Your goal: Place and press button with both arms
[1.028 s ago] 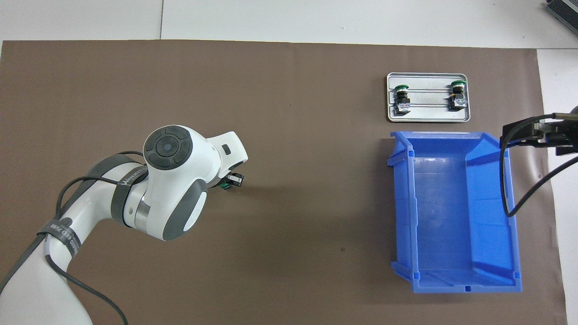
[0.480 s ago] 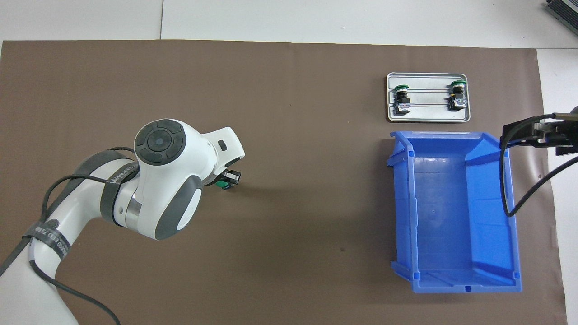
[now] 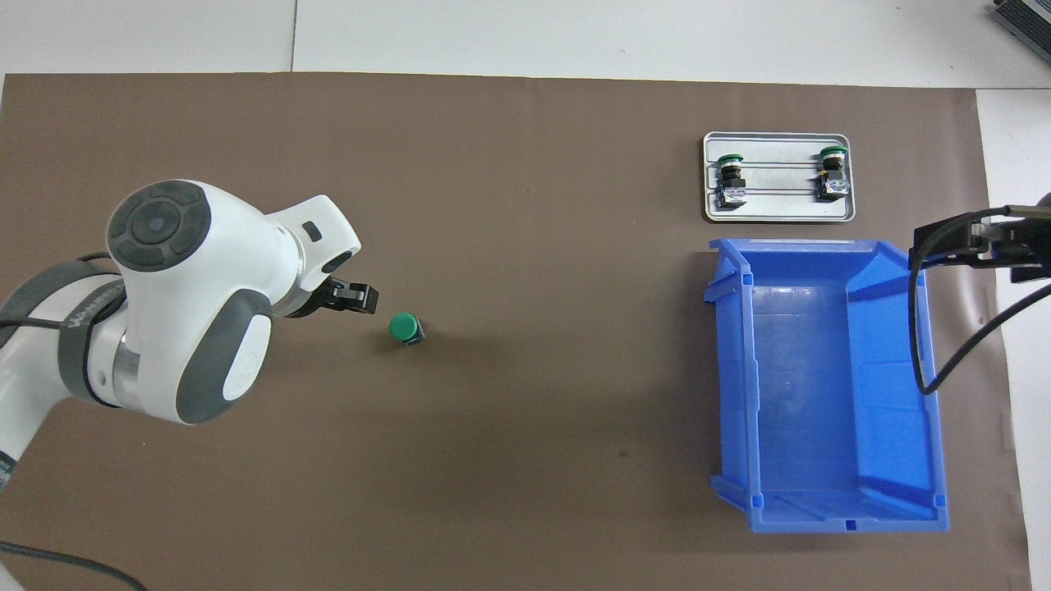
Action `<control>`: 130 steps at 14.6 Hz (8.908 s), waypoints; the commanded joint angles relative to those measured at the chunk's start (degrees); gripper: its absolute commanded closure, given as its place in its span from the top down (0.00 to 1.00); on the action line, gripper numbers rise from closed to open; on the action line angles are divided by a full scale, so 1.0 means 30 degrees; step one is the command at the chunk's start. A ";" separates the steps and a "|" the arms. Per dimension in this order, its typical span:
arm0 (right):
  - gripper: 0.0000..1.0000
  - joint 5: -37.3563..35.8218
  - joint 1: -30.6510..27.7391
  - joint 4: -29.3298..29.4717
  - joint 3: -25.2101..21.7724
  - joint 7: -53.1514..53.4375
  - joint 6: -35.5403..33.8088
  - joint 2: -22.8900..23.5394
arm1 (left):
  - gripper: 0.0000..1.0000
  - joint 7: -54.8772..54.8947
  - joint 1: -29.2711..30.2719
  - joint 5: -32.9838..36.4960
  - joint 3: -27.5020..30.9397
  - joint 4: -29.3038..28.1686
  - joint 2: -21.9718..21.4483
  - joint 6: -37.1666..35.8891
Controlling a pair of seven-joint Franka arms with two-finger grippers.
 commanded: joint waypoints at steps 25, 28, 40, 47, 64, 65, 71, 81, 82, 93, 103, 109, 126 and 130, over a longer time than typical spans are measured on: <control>1.00 0.0493 -0.0111 -0.0535 0.0053 0.0164 0.0236 -0.0460 | 1.00 0.4718 0.4935 0.0540 0.0116 0.7067 -0.1846 -0.9739; 1.00 0.0493 -0.0111 -0.0535 0.0053 0.0164 0.0236 -0.0460 | 1.00 0.4571 0.4935 0.0981 0.0086 0.7504 -0.1670 -0.9735; 1.00 0.0493 -0.0111 -0.0535 0.0053 0.0164 0.0236 -0.0460 | 1.00 0.4424 0.4935 0.0980 0.0057 0.7156 -0.1845 -0.9708; 1.00 0.0493 -0.0169 -0.0477 0.0053 0.0136 0.0615 -0.0431 | 1.00 0.4424 0.5111 0.0980 0.0057 0.7156 -0.1845 -0.9708; 1.00 0.2018 1.2893 -0.0682 0.0199 0.8135 1.3499 0.6741 | 1.00 0.4424 0.5111 0.0980 0.0057 0.7156 -0.1845 -0.9708; 1.00 0.1872 1.3216 -0.0565 0.0228 0.8016 1.4320 0.7269 | 1.00 0.4424 0.5111 0.0980 0.0057 0.7156 -0.1874 -0.9708; 1.00 0.0321 1.4827 -0.0360 0.0200 0.5143 1.7538 1.0518 | 1.00 0.4424 0.5111 0.0980 0.0057 0.7156 -0.1845 -0.9708; 0.98 -0.0357 1.4711 -0.0622 0.0229 0.4381 1.9367 1.2048 | 1.00 0.4424 0.5111 0.0980 0.0057 0.7156 -0.1845 -0.9708; 0.97 -0.0385 1.4713 -0.0651 0.0229 0.4353 1.9309 1.2079 | 1.00 0.4424 0.5111 0.0980 0.0057 0.7156 -0.1845 -0.9708; 0.00 -0.1412 1.4655 0.0195 0.0228 0.4353 1.8403 1.2196 | 1.00 0.4424 0.5111 0.0980 0.0057 0.7156 -0.1845 -0.9708; 0.00 -0.1235 0.8628 -0.0065 0.0053 0.2165 1.5184 0.6987 | 1.00 0.4424 0.5111 0.0980 0.0057 0.7156 -0.1845 -0.9708; 0.00 0.1310 0.2419 -0.2956 0.0140 -0.6094 1.1957 0.2946 | 1.00 0.4424 0.5111 0.0980 0.0057 0.7156 -0.1845 -0.9708; 0.00 0.3013 -0.0727 -1.7790 0.0082 -0.7192 2.2209 -0.0871 | 1.00 0.4424 0.5111 0.0980 0.0057 0.7156 -0.1845 -0.9708; 1.00 0.3013 -0.0580 -1.7674 0.0082 -0.6254 2.2034 -0.0607 | 1.00 0.4424 0.5111 0.0980 0.0057 0.7156 -0.1874 -0.9708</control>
